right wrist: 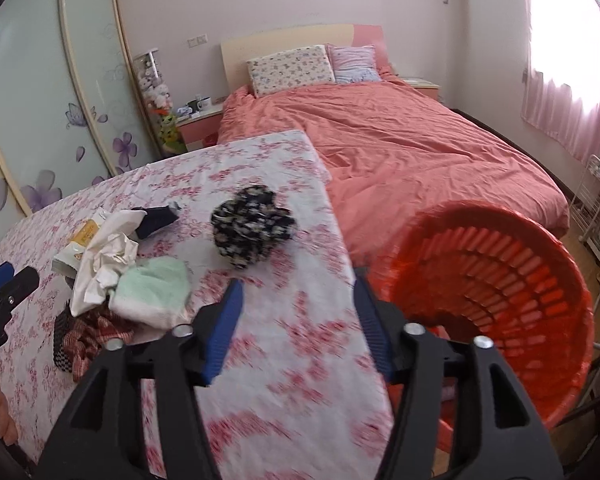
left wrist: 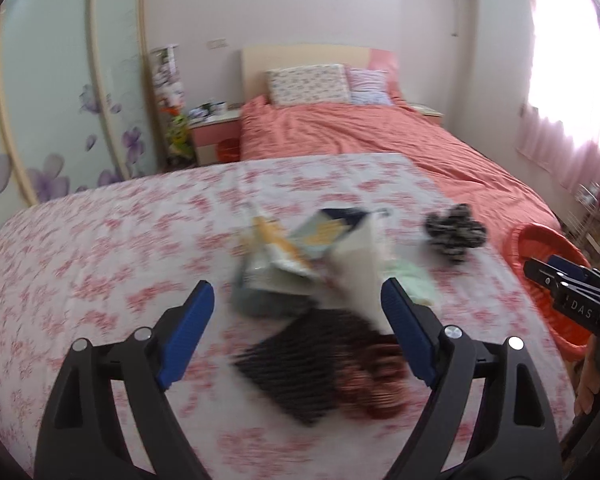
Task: Collect trash
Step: 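Move both open tools back toward the pile on the bed, then grasp the floral scrunchie with the right tool while the left tool grasps a snack wrapper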
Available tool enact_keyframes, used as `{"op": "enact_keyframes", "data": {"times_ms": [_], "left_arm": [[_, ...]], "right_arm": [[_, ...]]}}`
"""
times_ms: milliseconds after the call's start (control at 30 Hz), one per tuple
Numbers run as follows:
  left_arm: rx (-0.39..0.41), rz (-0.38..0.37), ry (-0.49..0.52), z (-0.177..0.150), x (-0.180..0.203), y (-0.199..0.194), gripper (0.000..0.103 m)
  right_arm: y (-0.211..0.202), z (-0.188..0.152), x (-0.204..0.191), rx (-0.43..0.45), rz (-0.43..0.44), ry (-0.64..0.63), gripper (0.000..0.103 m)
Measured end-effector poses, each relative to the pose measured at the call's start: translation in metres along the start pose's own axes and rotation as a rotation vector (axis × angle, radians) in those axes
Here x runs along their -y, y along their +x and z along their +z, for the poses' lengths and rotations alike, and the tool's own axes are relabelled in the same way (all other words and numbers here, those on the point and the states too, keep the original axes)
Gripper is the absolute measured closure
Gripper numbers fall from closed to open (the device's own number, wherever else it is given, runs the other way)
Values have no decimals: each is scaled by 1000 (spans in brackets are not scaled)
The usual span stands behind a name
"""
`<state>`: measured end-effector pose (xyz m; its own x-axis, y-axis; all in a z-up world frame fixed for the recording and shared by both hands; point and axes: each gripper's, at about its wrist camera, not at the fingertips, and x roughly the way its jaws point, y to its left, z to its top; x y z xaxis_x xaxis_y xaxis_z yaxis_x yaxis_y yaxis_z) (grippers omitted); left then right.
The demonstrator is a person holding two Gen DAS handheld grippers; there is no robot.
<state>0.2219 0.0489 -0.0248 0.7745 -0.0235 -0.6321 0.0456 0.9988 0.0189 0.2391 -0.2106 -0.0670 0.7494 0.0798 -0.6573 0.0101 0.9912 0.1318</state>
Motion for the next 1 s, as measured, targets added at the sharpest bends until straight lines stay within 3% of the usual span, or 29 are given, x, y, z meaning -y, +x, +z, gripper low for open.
{"op": "enact_keyframes", "data": {"times_ms": [200, 433, 533, 600, 700, 800, 1000], "left_arm": [[-25, 41, -57, -5, -43, 14, 19], [-49, 50, -81, -10, -63, 30, 19], [-51, 40, -90, -9, -66, 34, 19], [-50, 35, -89, -7, -65, 36, 19], [-48, 12, -94, -1, -62, 37, 19], [-39, -16, -96, 9, -54, 37, 19], [-65, -35, -60, 30, -27, 58, 20]], "right_arm": [[41, 21, -29, -6, -2, -37, 24], [84, 33, -35, -75, -47, -38, 24], [94, 33, -32, -116, -46, -27, 38], [96, 32, -30, -134, -46, -13, 61], [94, 29, -29, -140, -37, 2, 84], [86, 23, -30, -138, -36, -17, 89], [76, 14, -32, -145, -23, -14, 89]]}}
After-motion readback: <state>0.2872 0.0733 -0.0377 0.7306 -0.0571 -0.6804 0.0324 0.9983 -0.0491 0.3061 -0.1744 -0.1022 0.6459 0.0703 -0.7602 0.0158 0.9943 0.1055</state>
